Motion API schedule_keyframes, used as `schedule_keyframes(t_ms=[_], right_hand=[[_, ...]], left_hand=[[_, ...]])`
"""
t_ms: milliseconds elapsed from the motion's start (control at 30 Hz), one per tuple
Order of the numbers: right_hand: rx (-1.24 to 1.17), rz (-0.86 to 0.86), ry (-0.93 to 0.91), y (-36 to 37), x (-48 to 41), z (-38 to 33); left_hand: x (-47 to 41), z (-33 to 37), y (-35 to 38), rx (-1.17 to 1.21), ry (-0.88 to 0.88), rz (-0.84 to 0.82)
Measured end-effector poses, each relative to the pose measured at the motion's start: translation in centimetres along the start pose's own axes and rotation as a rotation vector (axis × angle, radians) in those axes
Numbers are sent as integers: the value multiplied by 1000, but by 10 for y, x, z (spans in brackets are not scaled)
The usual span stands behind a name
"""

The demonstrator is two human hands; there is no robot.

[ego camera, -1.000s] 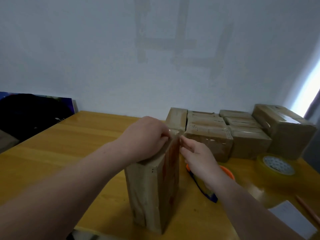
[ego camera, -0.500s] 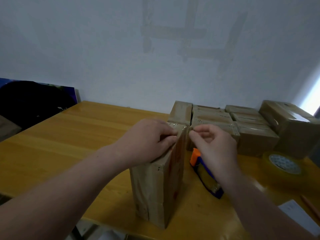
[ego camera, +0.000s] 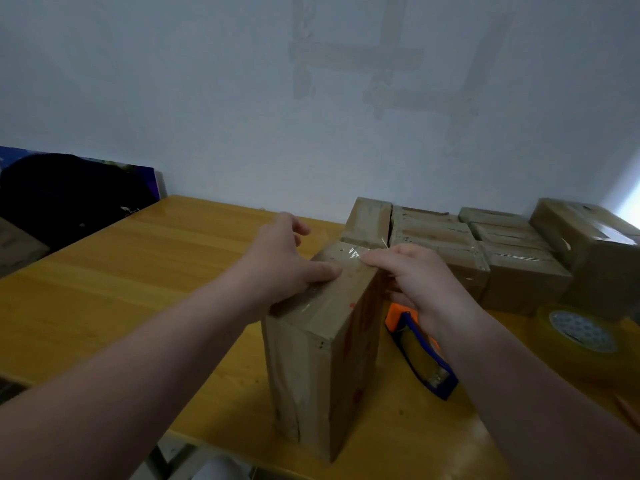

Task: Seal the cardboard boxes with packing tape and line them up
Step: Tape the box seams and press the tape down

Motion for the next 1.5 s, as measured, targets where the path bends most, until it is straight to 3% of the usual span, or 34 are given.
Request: schedule_keyframes(t_ms=[100, 300, 467, 600, 800, 967, 1100, 1267, 1500], right_hand=[[17, 56, -45, -7, -5, 0], [96, 153, -164, -22, -17, -5], [214, 202, -261, -28, -13, -19], [294, 137, -284, -21, -15, -35], [339, 118, -283, -15, -23, -42], [289, 163, -291, -15, -23, -40], [227, 188, -391, -17, -17, -54], [194, 185, -683, -10, 5, -104], [367, -48, -807, 26, 30, -81]], left_hand=[[-2, -8, 13, 143, -148, -132], [-1, -12, 30, 203, -222, -308], [3, -4, 41, 191, -168, -441], [5, 1, 44, 169, -98, -461], [5, 3, 43, -281, 68, -450], [0, 10, 46, -476, 225, -433], [-2, 21, 35, -365, 307, -348], [-5, 50, -12, 21, 542, 40], [-21, 13, -9, -62, 545, -72]])
Point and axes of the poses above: each hand's wrist, its own x-axis away from the middle knuckle, its own y-axis out of the palm, z = x × y, the point moved 10 cm from there along -x, towards the middle knuckle, and after that the axes turned 1 degree about z, right-handed, at the moved point
